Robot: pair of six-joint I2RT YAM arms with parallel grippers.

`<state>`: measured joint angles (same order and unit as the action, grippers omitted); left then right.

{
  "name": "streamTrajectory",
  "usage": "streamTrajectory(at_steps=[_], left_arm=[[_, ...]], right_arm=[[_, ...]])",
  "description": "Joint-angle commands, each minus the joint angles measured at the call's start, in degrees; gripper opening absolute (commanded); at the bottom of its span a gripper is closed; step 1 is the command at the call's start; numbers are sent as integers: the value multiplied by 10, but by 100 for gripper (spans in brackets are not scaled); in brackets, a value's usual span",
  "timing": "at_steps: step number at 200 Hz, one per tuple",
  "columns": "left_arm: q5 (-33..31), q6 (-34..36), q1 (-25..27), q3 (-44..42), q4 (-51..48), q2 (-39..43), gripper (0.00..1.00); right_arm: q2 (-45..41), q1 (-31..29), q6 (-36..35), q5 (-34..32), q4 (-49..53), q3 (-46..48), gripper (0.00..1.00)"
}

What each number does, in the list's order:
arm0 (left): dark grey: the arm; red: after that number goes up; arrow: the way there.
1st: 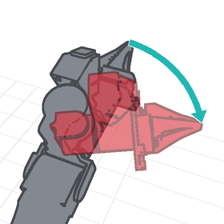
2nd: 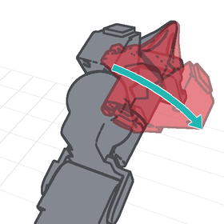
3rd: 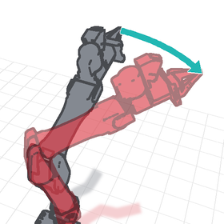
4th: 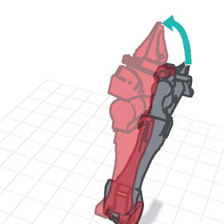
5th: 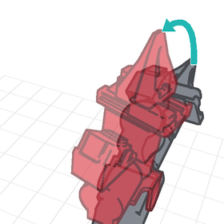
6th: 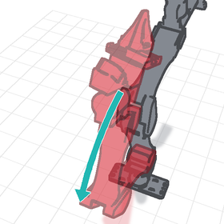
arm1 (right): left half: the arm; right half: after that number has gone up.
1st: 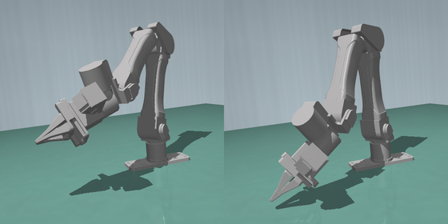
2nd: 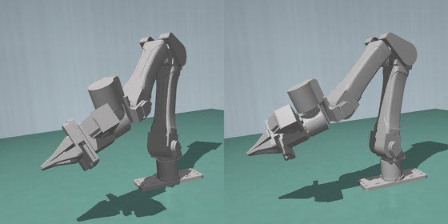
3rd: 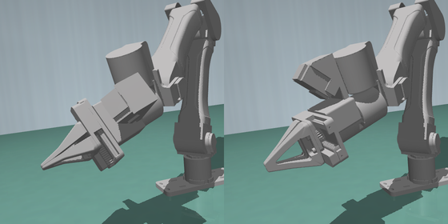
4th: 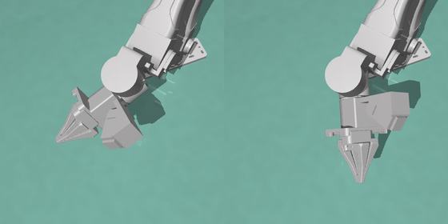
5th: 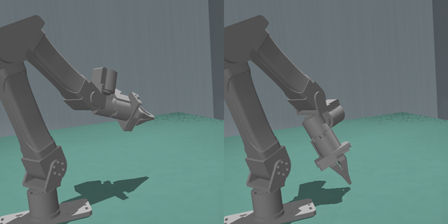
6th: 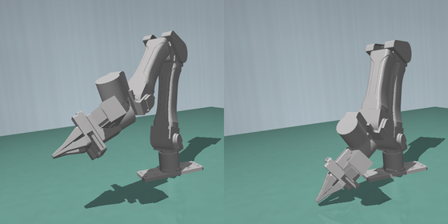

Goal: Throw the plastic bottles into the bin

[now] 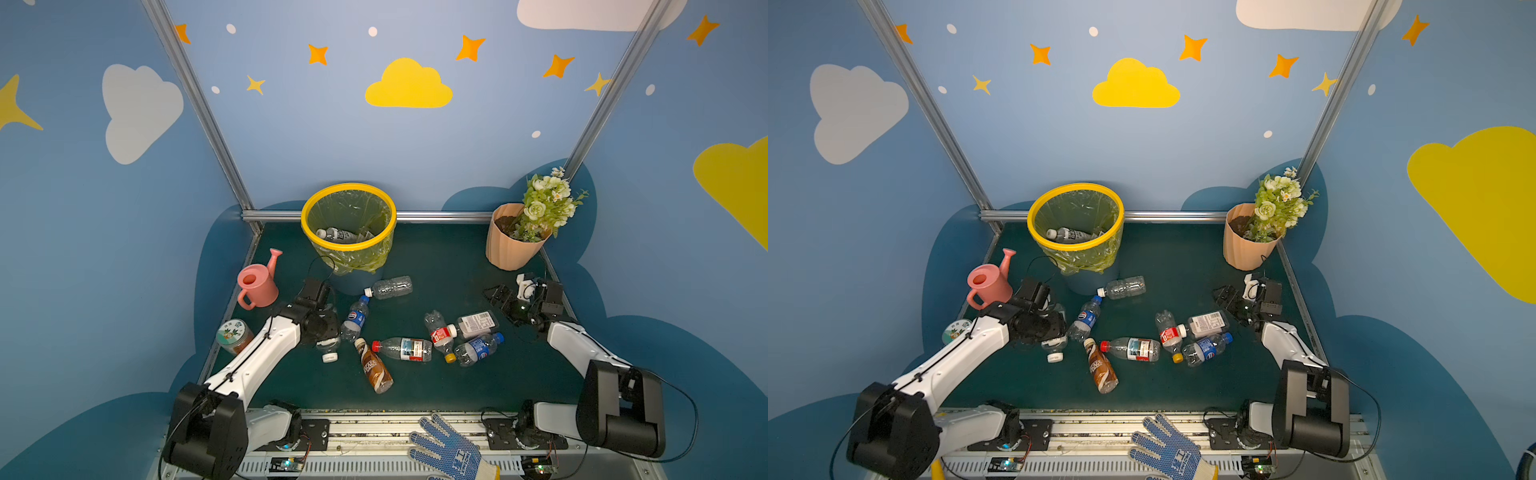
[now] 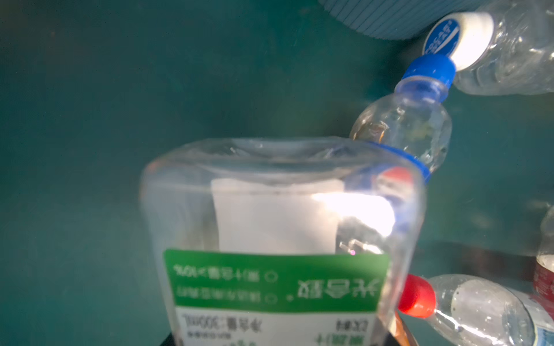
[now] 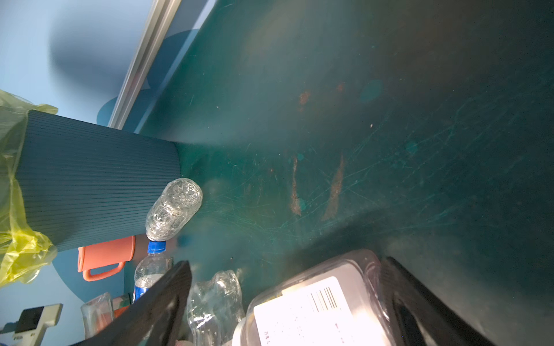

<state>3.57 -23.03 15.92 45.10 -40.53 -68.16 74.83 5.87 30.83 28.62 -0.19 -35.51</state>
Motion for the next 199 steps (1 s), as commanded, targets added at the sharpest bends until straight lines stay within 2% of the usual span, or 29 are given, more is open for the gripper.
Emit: streamTrajectory(at_steps=[1,25,46,86,111,153,180,199], left_arm=[[-12,-45,2,-17,6,66,57],[-25,-75,4,-37,45,157,55],[-57,-71,13,-30,77,223,51],[-122,25,32,67,114,283,50],[-144,95,39,141,181,289,49],[-123,184,51,173,410,278,43],[-97,224,64,189,531,226,42],[-104,259,78,245,522,149,44]], right_arm=[[-17,0,-5,7,9,-10,95],[-24,1,1,9,6,-10,95],[-28,-1,3,10,6,-9,95],[-45,-2,-11,10,16,-13,95],[-56,-4,-18,1,27,-13,95],[-75,-7,-21,-7,43,-12,95],[-92,-8,-29,-17,66,-22,95],[-106,-9,-31,-25,75,-24,95]])
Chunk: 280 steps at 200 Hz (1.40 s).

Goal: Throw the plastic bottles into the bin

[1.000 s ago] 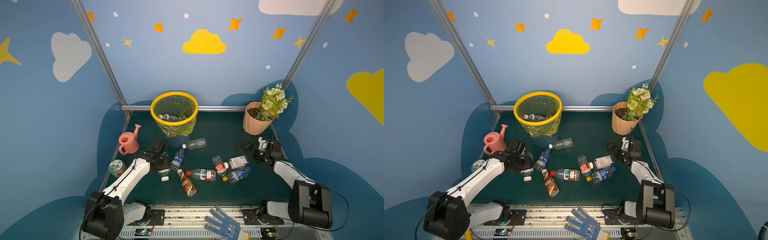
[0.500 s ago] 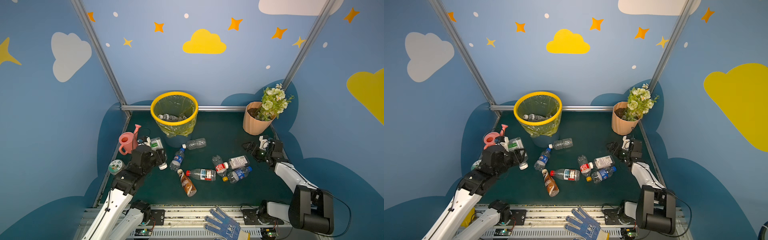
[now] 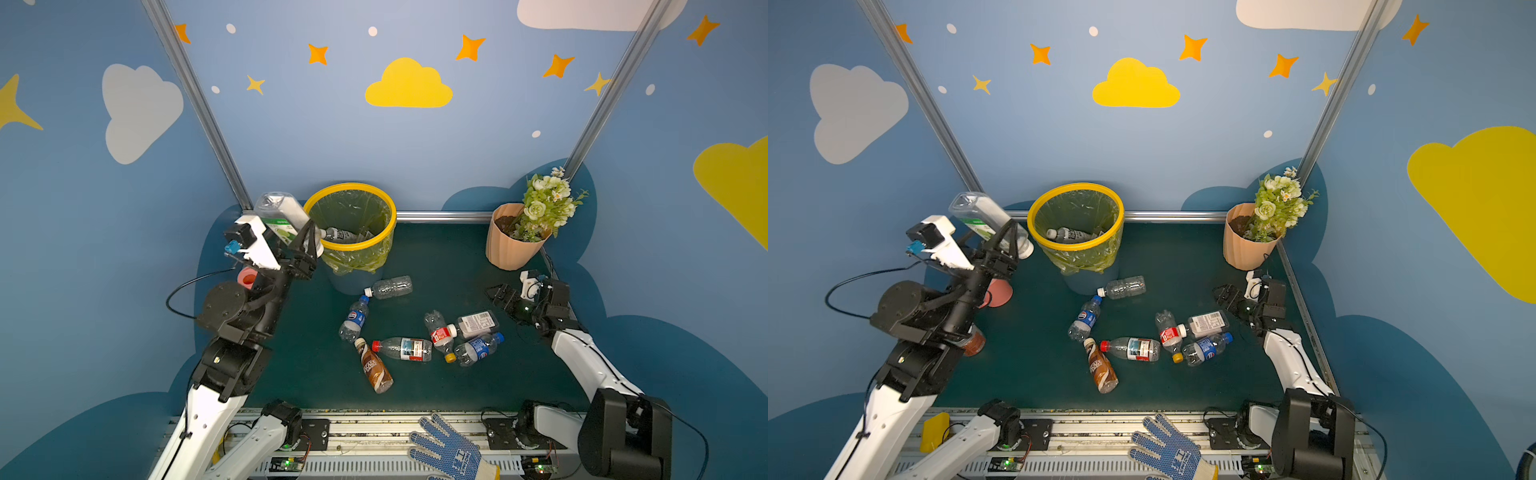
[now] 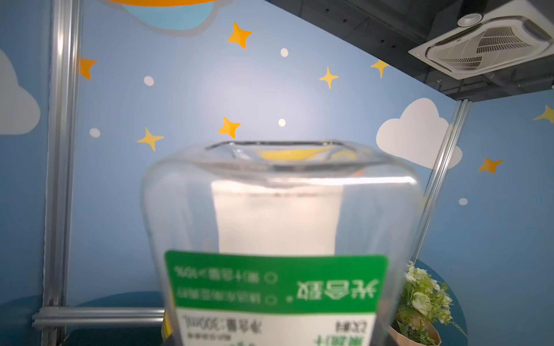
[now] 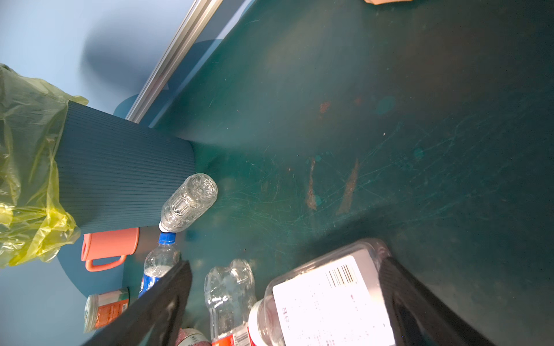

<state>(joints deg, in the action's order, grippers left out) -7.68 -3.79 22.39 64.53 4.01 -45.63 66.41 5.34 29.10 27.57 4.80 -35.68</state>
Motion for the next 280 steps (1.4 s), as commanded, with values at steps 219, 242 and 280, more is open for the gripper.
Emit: streamTrajectory(at_steps=[219,242,280], left_arm=[[9,-15,9,97,-141,-153,100],[1,-21,17,60,-168,-126,100],[-5,-56,32,-29,-214,-83,100]], right_arm=[[4,-13,4,-20,57,-25,95],[8,-26,7,-30,70,-43,95],[1,-39,11,-43,83,-34,96]])
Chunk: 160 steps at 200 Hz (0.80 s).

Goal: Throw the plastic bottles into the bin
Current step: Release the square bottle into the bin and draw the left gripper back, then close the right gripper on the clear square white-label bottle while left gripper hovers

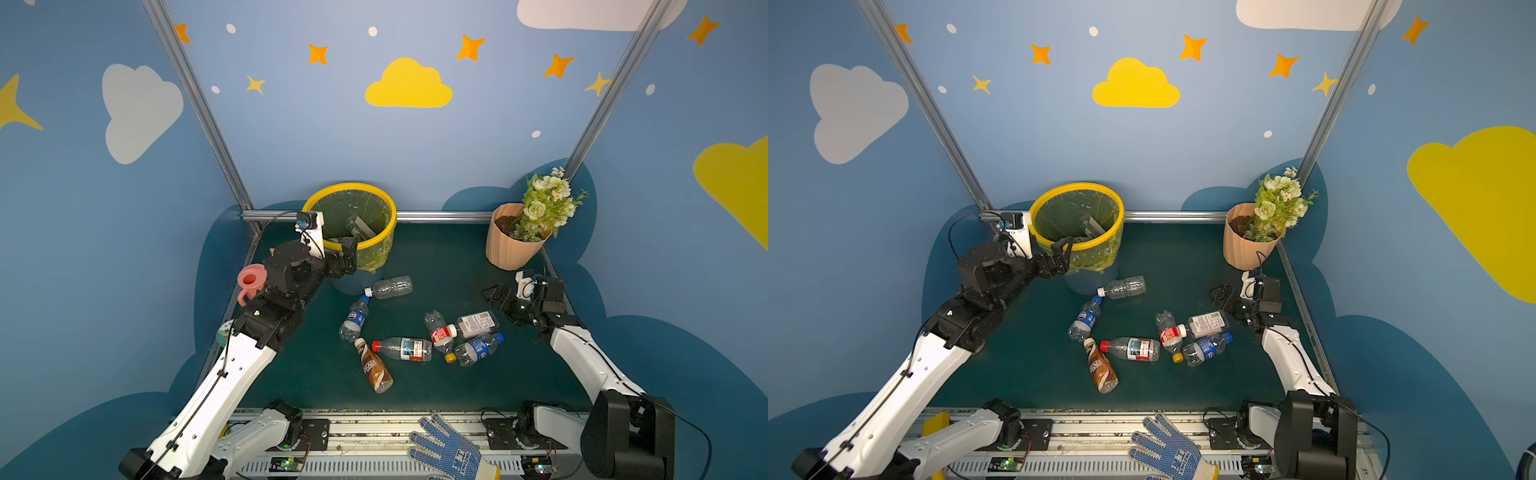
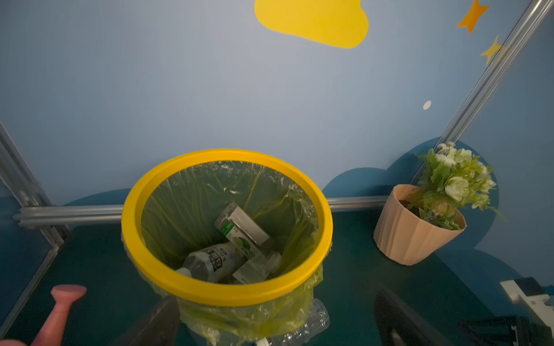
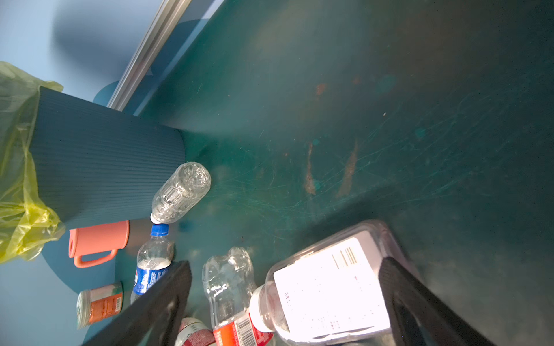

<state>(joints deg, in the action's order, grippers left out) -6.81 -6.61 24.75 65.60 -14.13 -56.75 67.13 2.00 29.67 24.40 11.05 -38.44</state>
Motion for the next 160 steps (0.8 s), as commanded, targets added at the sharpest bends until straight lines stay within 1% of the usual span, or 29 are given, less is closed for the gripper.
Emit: streamTrajectory(at_steps=[1,34,39,74,123,160], left_arm=[[-14,-29,9,-43,-33,29,100],[-12,-50,30,-119,-61,49,100],[-13,-53,36,-127,-63,49,100],[-21,-70,60,-167,-86,43,100],[-18,-109,64,-235,-68,52,100],[-17,-118,63,-268,-52,65,100]], right_arm=[[-6,-5,5,-12,20,-6,96],[-16,-8,16,-19,24,-3,95],[-18,-9,18,-20,25,12,95],[-31,-18,43,-41,41,24,95],[-23,-46,50,-65,93,18,94],[-32,-61,66,-77,111,27,94]])
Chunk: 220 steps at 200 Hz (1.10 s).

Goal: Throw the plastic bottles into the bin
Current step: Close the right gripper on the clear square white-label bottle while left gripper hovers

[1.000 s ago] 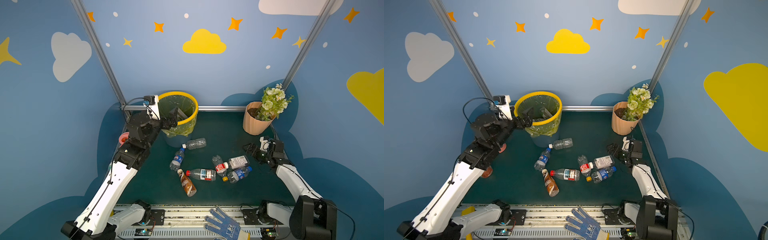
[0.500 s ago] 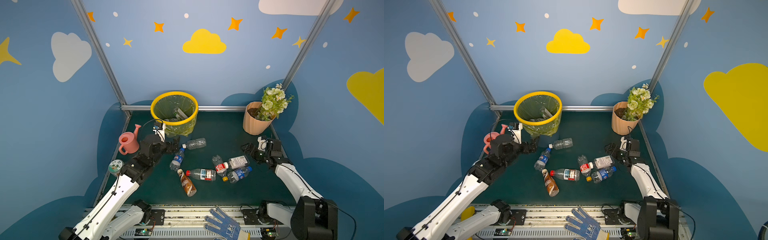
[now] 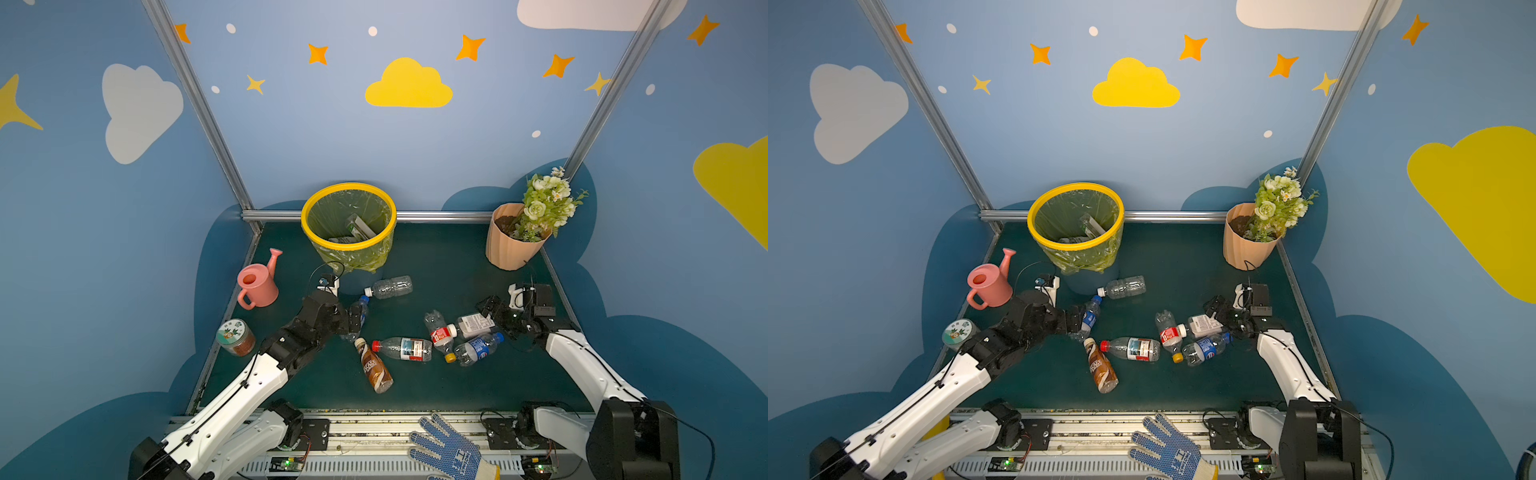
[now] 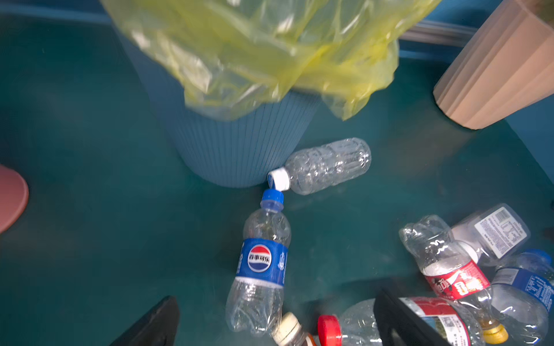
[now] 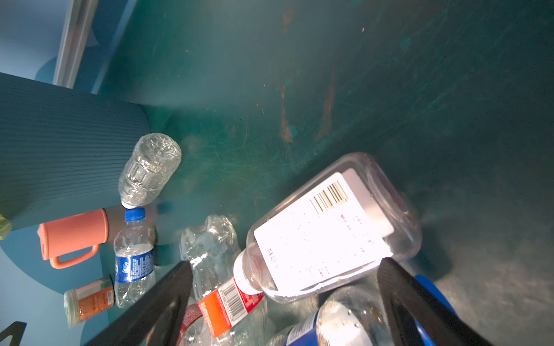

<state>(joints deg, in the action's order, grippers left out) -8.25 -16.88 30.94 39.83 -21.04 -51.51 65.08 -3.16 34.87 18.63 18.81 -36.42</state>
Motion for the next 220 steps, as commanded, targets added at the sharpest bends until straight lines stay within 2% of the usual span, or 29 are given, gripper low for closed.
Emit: streamTrajectory(at_steps=[1,145,220], left_arm=[[-2,-15,2,-10,17,13,100],[0,-21,2,-37,30,29,100],[-14,-21,3,-38,22,33,100]], right_arm=[[-11,-9,14,-19,34,7,94],[71,-54,19,-53,20,-47,94],[172,-55,-6,-37,33,-106,94]])
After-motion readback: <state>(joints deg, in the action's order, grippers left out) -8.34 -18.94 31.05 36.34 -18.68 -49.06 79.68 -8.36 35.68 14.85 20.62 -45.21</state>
